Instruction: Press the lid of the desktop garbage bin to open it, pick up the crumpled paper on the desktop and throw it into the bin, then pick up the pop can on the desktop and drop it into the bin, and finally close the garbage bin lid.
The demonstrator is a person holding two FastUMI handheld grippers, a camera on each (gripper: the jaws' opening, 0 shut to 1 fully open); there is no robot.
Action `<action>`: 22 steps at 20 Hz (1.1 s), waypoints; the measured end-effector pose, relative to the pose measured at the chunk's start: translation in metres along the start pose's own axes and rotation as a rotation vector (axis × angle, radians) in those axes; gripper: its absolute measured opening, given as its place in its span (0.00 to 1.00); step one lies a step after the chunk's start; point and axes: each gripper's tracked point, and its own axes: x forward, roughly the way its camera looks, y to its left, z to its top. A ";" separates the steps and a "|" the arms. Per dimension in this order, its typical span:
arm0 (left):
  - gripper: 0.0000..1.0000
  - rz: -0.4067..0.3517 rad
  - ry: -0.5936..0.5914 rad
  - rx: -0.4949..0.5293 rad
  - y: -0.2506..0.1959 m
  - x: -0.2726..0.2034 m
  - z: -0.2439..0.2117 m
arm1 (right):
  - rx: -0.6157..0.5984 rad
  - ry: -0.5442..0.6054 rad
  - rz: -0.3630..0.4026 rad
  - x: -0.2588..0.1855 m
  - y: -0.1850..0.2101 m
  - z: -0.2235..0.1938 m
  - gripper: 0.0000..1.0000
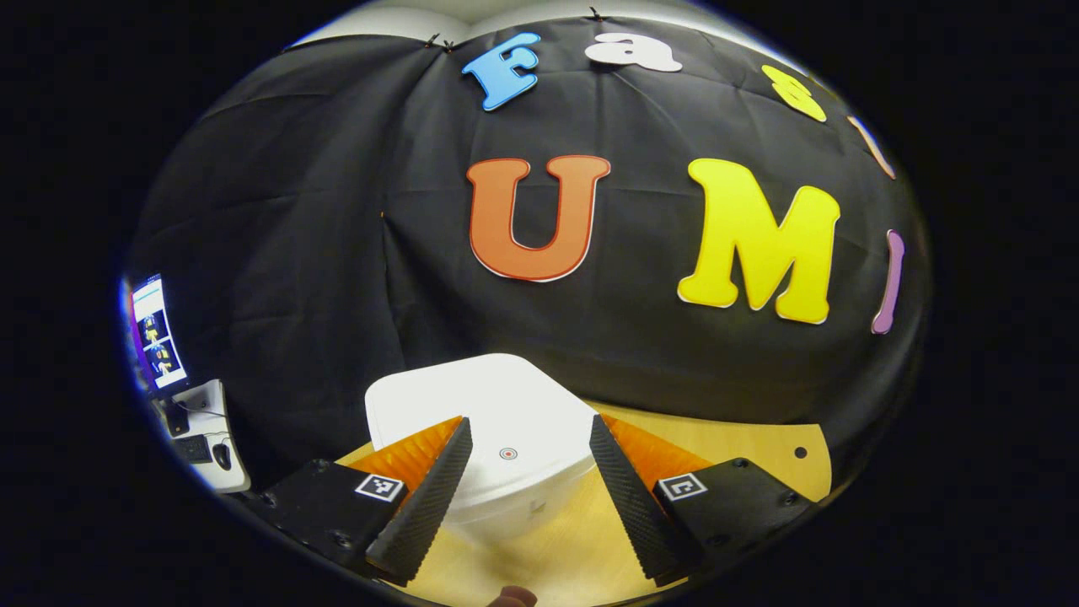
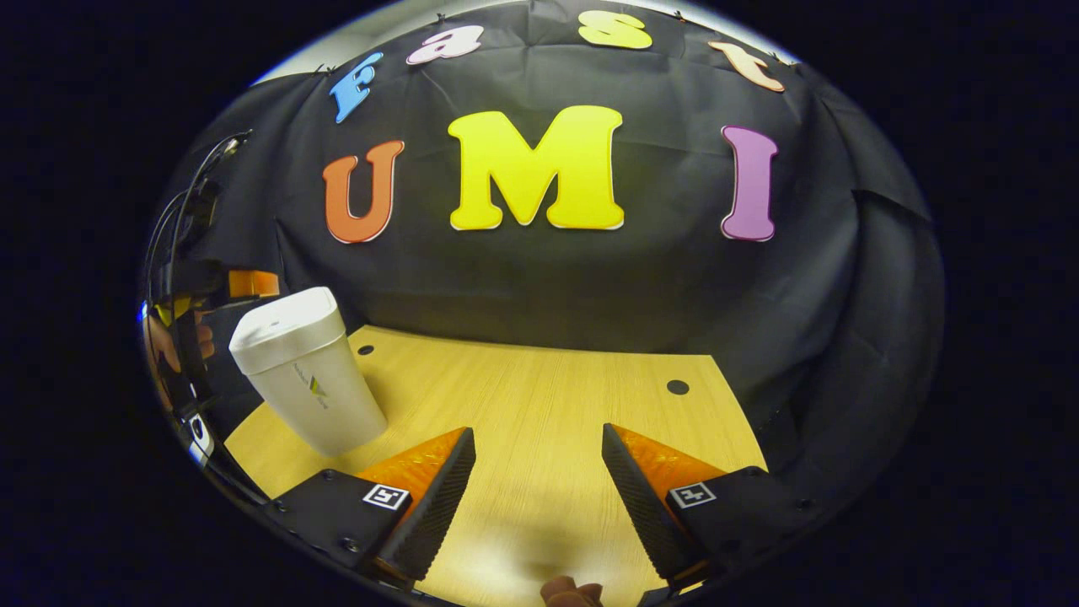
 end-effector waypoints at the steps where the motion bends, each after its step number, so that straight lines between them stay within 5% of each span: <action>1: 0.93 -0.031 -0.010 0.008 -0.005 -0.013 -0.002 | 0.009 -0.025 -0.011 -0.004 0.000 0.010 0.95; 8: 0.93 -0.180 -0.079 0.116 -0.032 -0.066 -0.010 | 0.021 -0.182 -0.058 -0.037 0.007 0.061 0.95; 17: 0.93 -0.312 -0.101 0.147 -0.061 -0.105 -0.030 | 0.012 -0.195 -0.073 -0.055 0.023 0.044 0.95; 22: 0.94 -0.317 -0.089 0.150 -0.062 -0.099 -0.031 | 0.030 -0.176 -0.058 -0.053 0.034 0.038 0.96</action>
